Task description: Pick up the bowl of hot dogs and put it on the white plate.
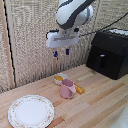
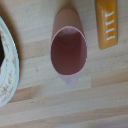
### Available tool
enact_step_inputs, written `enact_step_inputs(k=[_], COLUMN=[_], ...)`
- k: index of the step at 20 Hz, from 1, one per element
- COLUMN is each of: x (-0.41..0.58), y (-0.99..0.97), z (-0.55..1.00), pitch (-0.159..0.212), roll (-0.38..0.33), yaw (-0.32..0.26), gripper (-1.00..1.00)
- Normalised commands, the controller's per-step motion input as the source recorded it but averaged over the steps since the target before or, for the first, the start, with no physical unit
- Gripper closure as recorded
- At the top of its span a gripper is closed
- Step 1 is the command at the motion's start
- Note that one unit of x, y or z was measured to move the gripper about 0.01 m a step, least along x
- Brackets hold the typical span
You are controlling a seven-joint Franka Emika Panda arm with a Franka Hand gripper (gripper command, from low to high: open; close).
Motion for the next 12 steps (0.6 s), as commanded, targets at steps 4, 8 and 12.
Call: enact_step_inputs(k=[4,8,12], x=[0.738,0.591,0.389], y=[-0.54,-0.49,-0.50], z=[-0.05,-0.07,-0.10], pitch=[0.082,0.059,0.067], roll=[0.054,0.043,0.032], yaw=[-0.021,-0.013,0.000], gripper=[-1.00,-1.00,-1.00])
